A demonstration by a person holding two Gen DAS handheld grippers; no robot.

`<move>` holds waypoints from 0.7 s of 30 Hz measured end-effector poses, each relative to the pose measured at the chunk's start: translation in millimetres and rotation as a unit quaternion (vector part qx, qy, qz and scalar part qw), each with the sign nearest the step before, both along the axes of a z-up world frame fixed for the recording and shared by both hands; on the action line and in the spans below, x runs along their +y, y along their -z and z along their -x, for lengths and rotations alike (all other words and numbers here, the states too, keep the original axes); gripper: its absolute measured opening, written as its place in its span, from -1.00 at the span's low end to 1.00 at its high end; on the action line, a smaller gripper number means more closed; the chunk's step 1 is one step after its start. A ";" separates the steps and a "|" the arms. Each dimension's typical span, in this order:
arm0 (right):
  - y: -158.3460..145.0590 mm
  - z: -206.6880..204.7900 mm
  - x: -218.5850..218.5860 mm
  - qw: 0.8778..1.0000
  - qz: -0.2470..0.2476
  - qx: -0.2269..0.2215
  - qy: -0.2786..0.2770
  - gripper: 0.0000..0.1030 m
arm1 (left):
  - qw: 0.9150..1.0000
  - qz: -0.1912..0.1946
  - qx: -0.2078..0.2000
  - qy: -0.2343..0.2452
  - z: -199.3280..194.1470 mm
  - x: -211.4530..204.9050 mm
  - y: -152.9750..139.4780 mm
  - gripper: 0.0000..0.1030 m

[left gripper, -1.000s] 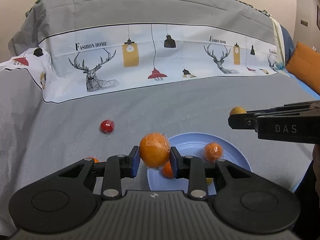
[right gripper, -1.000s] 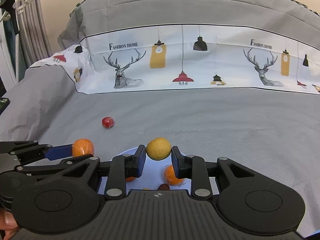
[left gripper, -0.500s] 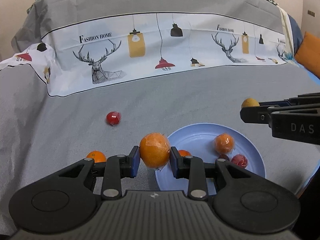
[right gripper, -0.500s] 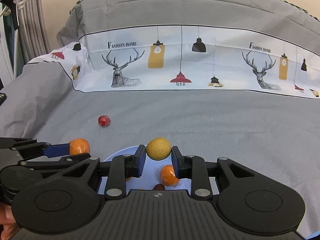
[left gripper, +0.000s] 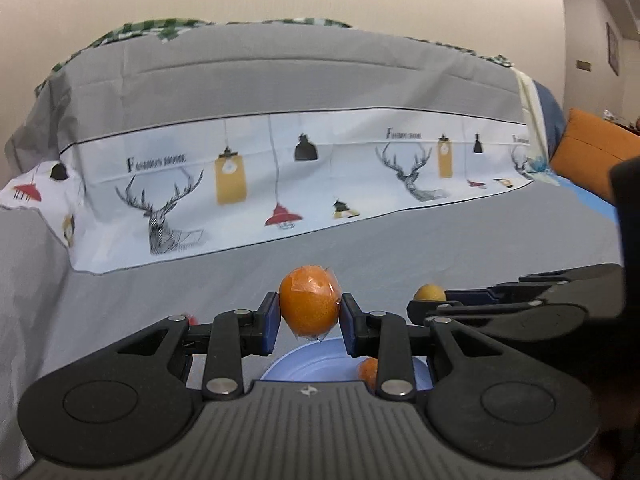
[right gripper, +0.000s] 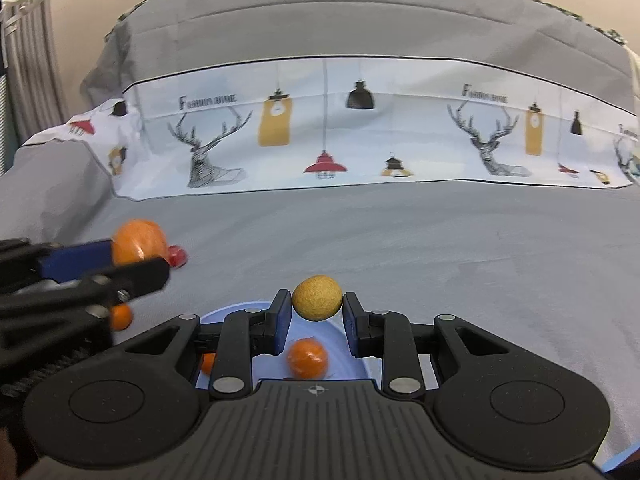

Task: Organize fruits
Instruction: 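Carry the yellow fruit over the blue plate while the left tool carries the wrapped orange there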

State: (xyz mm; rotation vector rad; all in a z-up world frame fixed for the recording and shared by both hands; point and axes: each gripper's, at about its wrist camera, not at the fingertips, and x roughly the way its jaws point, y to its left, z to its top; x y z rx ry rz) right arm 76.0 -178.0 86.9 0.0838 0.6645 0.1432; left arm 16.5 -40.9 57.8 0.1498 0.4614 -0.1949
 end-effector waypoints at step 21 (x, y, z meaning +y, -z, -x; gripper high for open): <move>10.2 -9.2 -7.7 0.999 -0.020 0.026 0.000 -0.43 | 0.994 -0.040 0.098 -0.039 -19.8 19.9 53.7 -0.32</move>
